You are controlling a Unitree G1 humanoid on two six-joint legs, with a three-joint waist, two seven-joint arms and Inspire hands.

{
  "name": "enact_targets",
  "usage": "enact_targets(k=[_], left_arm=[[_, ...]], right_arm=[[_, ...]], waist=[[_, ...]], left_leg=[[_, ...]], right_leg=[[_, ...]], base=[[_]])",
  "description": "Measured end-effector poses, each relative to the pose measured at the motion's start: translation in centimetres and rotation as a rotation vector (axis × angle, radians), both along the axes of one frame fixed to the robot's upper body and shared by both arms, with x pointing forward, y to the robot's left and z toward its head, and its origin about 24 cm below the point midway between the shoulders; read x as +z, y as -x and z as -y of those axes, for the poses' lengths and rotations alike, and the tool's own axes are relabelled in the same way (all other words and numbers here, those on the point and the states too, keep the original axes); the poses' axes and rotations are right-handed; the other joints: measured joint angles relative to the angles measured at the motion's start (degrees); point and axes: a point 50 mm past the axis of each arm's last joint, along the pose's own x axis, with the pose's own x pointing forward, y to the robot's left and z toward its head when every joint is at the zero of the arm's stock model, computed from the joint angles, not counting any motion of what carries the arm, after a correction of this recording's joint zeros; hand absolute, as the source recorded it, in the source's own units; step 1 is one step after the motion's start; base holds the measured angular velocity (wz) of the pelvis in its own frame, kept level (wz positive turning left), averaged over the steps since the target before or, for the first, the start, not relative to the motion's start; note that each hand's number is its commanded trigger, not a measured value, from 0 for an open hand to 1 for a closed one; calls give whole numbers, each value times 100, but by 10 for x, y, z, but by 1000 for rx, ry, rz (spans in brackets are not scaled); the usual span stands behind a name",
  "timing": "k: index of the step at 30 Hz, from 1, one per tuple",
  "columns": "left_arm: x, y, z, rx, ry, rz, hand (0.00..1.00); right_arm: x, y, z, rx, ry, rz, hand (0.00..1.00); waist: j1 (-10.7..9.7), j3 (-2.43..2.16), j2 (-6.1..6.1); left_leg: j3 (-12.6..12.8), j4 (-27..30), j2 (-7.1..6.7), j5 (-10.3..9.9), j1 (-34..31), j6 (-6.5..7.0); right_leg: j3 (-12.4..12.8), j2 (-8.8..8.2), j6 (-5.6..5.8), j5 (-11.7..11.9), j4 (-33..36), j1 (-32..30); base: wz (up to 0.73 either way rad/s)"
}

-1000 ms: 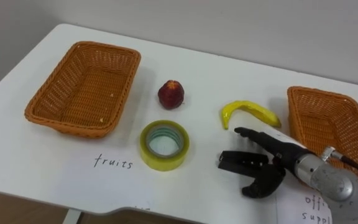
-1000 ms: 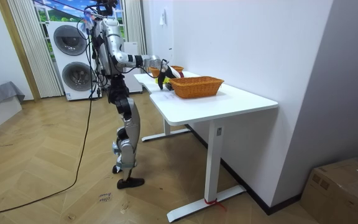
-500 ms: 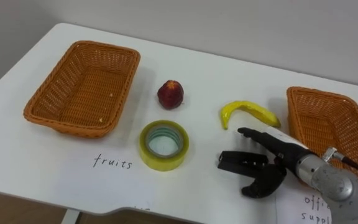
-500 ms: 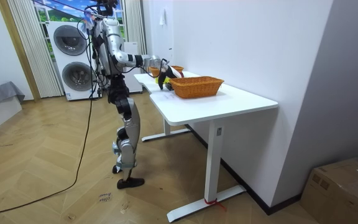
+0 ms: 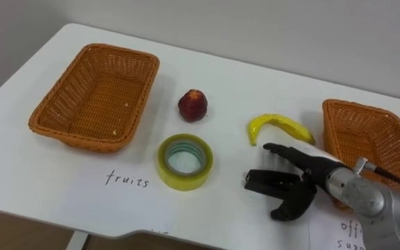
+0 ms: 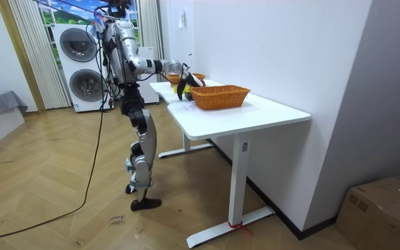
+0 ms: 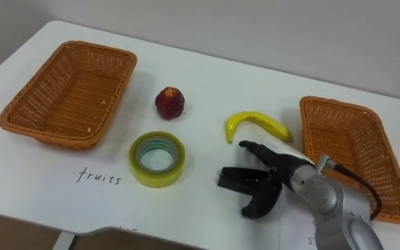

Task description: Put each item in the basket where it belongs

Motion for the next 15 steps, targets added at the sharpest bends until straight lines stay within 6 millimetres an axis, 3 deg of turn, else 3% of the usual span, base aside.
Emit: enact_targets(k=[15], left_arm=[[-1,4,-1,6,11,-49,0]], right_arm=[[-2,0,0,-3,40,-75,0]], waist=[[39,3,-76]], left_leg=[[-136,18,-21,2,10,3]], right_leg=[[-126,-17,0,0,-13,77]], base=[[4]])
